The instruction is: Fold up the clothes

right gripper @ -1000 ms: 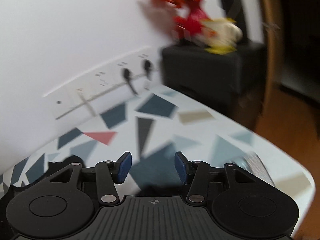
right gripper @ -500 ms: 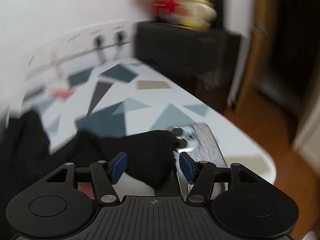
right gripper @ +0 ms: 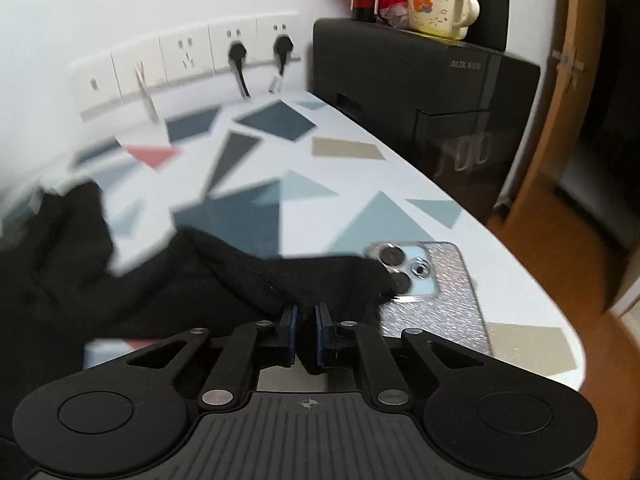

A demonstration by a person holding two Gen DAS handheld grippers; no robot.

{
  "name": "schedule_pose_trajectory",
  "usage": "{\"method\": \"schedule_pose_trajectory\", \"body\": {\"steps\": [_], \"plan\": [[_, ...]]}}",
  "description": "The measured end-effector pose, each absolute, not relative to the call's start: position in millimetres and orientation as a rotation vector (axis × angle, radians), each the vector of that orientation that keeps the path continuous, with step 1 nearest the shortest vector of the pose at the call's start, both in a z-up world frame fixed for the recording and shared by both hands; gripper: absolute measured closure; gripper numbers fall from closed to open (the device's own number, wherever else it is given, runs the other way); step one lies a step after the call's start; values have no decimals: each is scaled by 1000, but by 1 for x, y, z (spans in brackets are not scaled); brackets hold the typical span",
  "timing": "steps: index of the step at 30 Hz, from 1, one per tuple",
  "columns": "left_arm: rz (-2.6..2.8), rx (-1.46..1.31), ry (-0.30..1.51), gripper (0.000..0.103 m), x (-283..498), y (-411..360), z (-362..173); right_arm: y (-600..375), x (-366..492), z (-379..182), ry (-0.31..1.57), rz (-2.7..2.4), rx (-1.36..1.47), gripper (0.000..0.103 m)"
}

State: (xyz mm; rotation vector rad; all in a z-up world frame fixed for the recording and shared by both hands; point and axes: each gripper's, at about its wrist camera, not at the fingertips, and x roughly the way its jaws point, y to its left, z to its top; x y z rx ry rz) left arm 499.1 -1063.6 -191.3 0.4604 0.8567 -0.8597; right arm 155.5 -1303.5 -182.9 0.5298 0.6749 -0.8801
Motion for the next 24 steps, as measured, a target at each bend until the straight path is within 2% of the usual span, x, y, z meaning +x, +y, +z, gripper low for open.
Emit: {"method": "schedule_pose_trajectory", "body": {"steps": [4, 9, 12, 16, 20, 24], "plan": [[-845, 406, 863, 40, 509, -1044, -180, -1315, 138, -143, 428, -818, 728, 96], [-842, 409, 866, 40, 514, -1030, -177, -1332, 117, -73, 97, -912, 721, 97], [-849, 399, 884, 40, 512, -1029, -181, -1341, 103, -42, -11, -980, 690, 97], [-882, 404, 901, 40, 503, -1033, -189, -1355, 90, -32, 6, -1059, 699, 97], [-905, 454, 896, 35, 494, -1042, -196, -1364, 85, -48, 73, -1083, 783, 97], [-917, 449, 895, 34, 495, -1043, -195, -1353, 100, -55, 99, -1075, 734, 97]]}}
